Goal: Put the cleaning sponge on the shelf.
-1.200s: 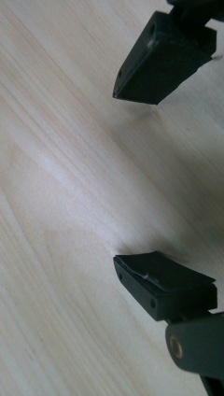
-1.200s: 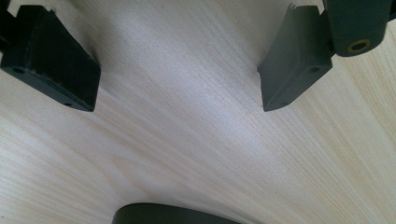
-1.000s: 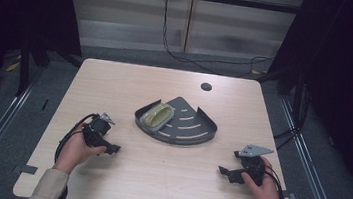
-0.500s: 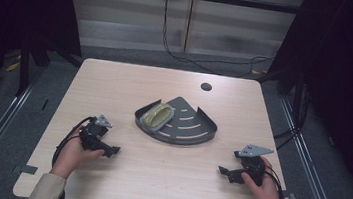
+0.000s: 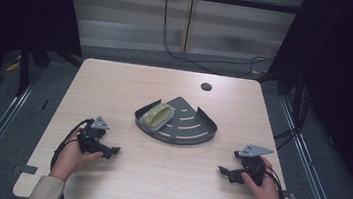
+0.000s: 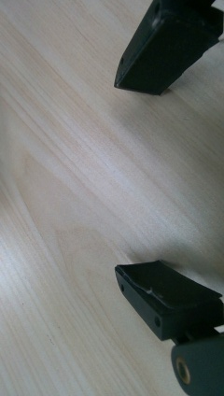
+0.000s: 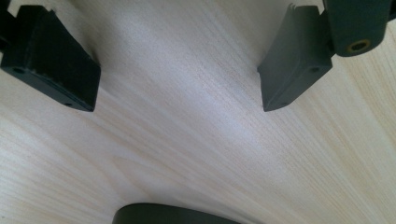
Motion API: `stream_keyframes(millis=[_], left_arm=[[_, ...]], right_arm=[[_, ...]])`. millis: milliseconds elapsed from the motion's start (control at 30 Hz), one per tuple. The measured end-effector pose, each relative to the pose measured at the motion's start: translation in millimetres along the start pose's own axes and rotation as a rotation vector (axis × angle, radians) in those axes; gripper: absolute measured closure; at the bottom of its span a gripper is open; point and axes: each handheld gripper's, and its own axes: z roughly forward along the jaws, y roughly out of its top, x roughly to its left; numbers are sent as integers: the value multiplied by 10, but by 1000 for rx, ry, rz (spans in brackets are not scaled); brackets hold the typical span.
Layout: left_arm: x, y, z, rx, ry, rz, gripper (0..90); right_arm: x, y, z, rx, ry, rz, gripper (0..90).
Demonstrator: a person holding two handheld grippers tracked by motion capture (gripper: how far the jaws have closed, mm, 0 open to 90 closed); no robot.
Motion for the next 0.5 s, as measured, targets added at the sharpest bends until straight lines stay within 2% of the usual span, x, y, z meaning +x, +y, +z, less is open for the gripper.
stream_keyframes(millis=[233,500], left_arm=[[-1,-40,27,-40,6,4,41],[-3,-46,38,-51,3,0,31]], right_arm=[[0,0,1,-1,2,1,120],[0,0,0,0,0,0,120]])
